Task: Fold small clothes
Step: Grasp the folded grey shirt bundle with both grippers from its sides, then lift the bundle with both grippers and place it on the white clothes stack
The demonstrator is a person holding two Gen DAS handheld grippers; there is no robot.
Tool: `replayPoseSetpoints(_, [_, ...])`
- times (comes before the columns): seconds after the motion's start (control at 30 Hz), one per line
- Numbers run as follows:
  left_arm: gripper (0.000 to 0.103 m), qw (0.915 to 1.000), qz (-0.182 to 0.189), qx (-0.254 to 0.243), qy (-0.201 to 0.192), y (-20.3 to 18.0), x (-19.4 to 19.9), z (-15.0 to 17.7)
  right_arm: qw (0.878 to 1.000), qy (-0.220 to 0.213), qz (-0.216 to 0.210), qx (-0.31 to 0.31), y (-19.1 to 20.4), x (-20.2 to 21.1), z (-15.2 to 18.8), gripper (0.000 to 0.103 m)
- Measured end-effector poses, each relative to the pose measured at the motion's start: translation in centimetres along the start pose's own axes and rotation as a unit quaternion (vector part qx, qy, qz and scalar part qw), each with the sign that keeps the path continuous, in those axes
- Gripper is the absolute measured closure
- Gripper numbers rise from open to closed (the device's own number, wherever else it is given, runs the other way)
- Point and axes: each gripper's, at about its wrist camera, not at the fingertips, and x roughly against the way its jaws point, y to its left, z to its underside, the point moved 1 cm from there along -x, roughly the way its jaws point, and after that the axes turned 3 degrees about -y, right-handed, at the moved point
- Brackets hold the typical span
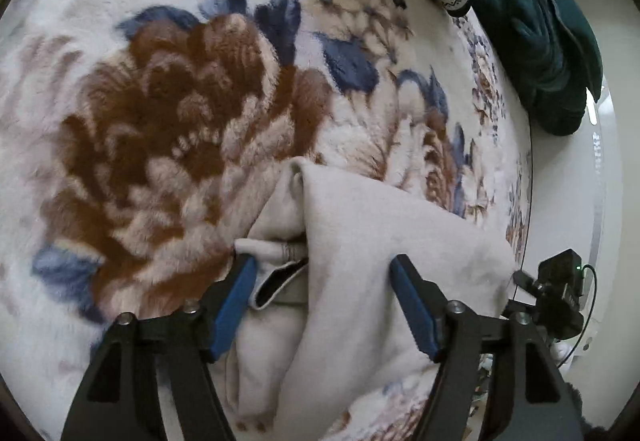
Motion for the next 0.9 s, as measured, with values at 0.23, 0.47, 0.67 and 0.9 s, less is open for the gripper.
replayPoseSetpoints(0.23, [0.025,0.9993,0.033,0.003,-0.016,1.6,0.0,-0.1,0.997,0.041,-0.026,0.066,-1.0,-2.7,-0.4,0.015])
replayPoseSetpoints(0.47, [0.066,0.9967,0.069,-0.023,-0.034,-0.3,-0.3,0.6,0.997,0.029,-0.043,0.056,-0.7,-2.8,-0.7,0.02])
replayPoseSetpoints(0.67, [0.079,0.9932,0.081,-0.046,-0.071,-2.0,1.4,0.8,0.998,0.013,-0.036,0.047,-0.3,-2.2,-0.6,0.074])
replayPoseSetpoints(0.9, [0.08,0.9863,0.106,-0.076,-0.101,-5.2,6.3,0.4,0.998,-0.021,-0.038,0.054,3.2,0.6,0.8,0.08])
